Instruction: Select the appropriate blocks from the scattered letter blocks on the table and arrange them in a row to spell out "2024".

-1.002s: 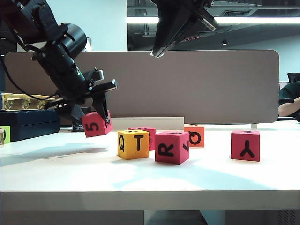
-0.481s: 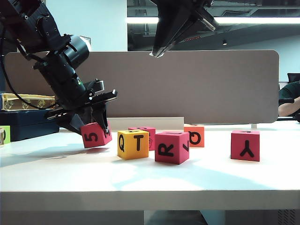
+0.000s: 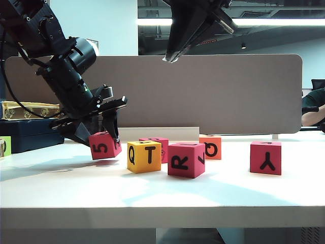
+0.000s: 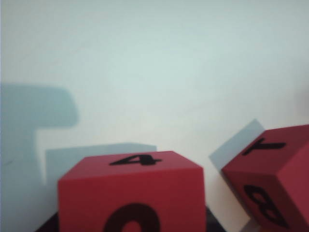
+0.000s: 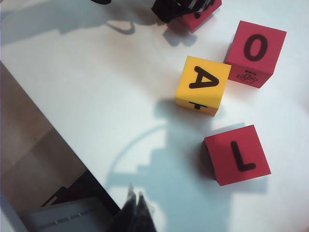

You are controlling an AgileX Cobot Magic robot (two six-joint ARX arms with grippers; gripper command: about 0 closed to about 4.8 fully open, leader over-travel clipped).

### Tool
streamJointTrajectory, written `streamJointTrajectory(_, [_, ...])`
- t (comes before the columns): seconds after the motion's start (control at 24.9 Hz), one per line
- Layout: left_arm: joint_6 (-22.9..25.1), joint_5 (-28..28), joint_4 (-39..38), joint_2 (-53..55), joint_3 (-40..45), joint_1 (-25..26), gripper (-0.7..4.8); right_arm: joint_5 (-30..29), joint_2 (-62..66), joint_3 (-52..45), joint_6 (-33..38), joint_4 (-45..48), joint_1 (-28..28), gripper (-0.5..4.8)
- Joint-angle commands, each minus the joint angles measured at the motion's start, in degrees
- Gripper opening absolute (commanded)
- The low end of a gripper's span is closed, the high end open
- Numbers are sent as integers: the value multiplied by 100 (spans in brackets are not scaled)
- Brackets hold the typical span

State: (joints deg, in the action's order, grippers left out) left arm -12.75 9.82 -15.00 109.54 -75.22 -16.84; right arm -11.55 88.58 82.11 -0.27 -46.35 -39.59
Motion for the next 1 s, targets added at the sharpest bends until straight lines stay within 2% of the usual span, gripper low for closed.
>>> streamJointTrajectory(0.04, [-13,72,76,-15,-20,0,283,9,-31,28,9,26,-2,-5])
streamJointTrajectory(0.08, [-13,74,72,-15,-20,0,288,9,-31,28,9,26,-2,-5])
streamJointTrajectory(0.16, [-13,72,70,-15,-20,0,343,11,-31,28,9,26,-2,-5])
streamJointTrajectory(0.4, [-11,74,70,-15,-20,0,354,11,-31,28,7,28,-2,-5])
streamJointTrajectory(0.44, [-7,72,68,-17,-20,0,371,11,-31,28,9,26,-2,-5])
streamJointTrajectory(0.48, [31,70,48,-17,-20,0,410,11,-31,28,9,26,-2,-5])
streamJointTrajectory(0.56, [31,70,39,-17,-20,2,435,11,-31,28,7,24,-2,-5])
streamJointTrajectory(0.72, [33,70,-9,-31,-26,2,436,37,-31,28,7,28,-2,-5])
streamJointTrajectory(0.84, [140,26,-369,-31,-199,9,479,162,-31,28,7,24,-2,-5])
streamJointTrajectory(1.0, [291,-286,-911,-31,-625,13,479,162,-31,28,7,31,-2,-5])
